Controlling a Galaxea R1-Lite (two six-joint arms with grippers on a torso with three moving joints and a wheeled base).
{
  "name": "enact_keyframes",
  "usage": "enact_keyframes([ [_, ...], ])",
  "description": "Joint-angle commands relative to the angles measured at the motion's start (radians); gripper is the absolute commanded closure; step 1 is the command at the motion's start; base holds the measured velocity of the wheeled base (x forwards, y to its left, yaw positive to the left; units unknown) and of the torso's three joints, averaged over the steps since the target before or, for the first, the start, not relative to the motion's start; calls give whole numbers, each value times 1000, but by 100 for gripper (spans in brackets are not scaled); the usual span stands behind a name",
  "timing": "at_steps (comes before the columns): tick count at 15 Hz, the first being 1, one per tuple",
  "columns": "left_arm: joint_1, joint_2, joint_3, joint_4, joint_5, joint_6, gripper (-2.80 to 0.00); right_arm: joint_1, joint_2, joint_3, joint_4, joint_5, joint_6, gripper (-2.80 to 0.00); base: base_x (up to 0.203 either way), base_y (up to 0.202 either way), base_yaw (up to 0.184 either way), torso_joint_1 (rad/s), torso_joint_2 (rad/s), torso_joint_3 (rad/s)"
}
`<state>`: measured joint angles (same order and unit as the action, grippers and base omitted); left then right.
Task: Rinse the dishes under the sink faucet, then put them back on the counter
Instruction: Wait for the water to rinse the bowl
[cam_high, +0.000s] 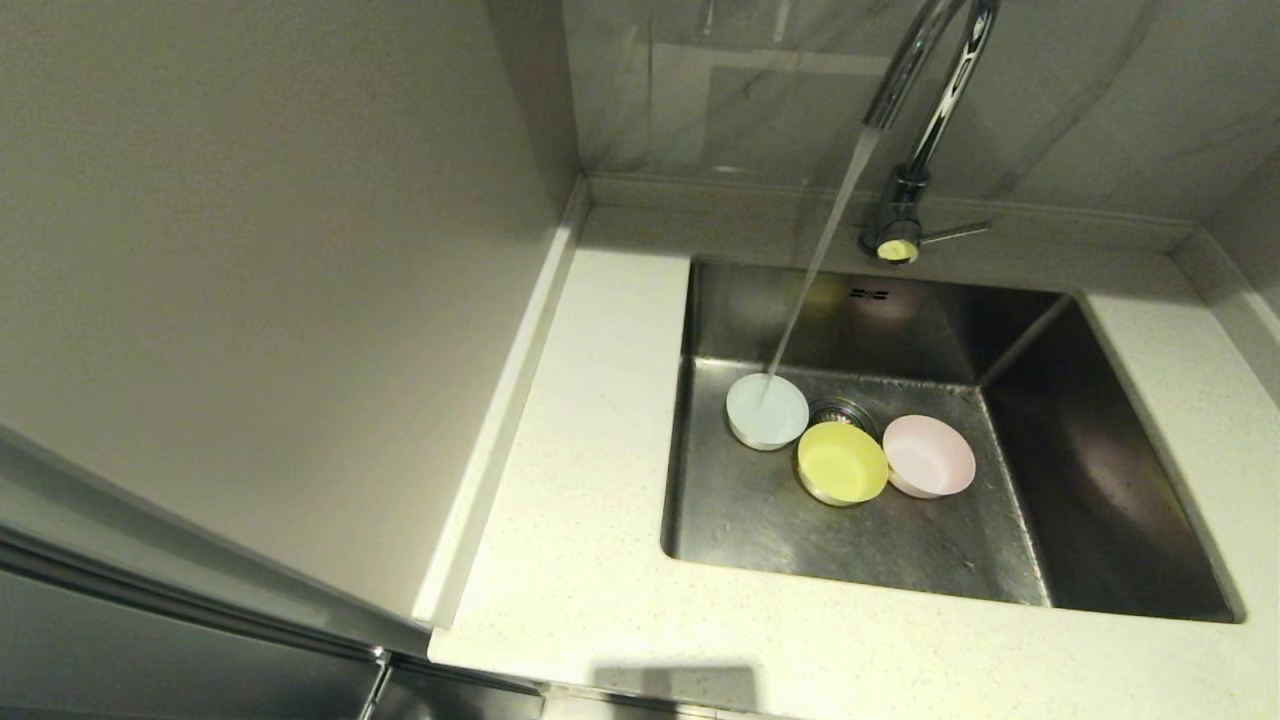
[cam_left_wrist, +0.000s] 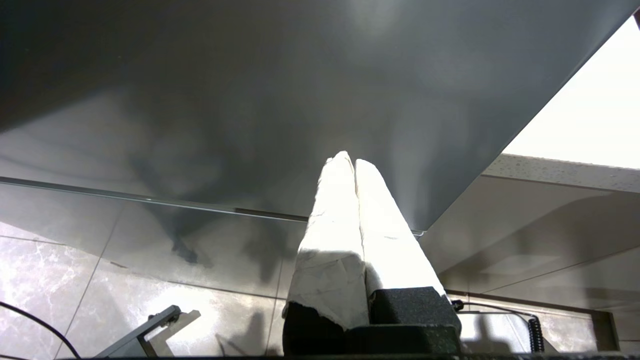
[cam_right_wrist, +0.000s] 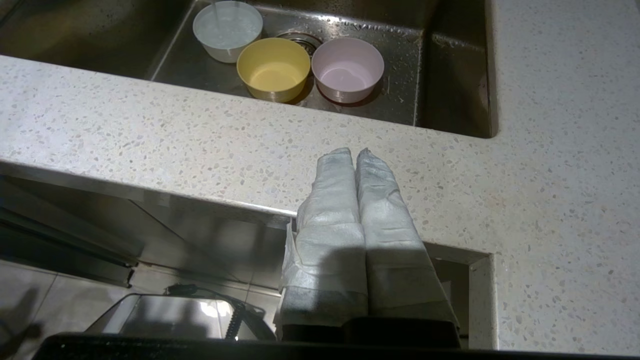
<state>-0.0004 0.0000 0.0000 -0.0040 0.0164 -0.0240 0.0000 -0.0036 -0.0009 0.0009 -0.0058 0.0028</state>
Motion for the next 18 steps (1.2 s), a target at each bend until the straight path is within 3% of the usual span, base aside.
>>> enact_keyframes([
  [1, 0, -2, 0, -1, 0, -1, 0, 0, 5, 1, 1, 0, 0, 0, 0, 0, 0, 0, 0, 0],
  [18, 0, -2, 0, -1, 0, -1, 0, 0, 4, 1, 1, 0, 0, 0, 0, 0, 0, 0, 0, 0],
])
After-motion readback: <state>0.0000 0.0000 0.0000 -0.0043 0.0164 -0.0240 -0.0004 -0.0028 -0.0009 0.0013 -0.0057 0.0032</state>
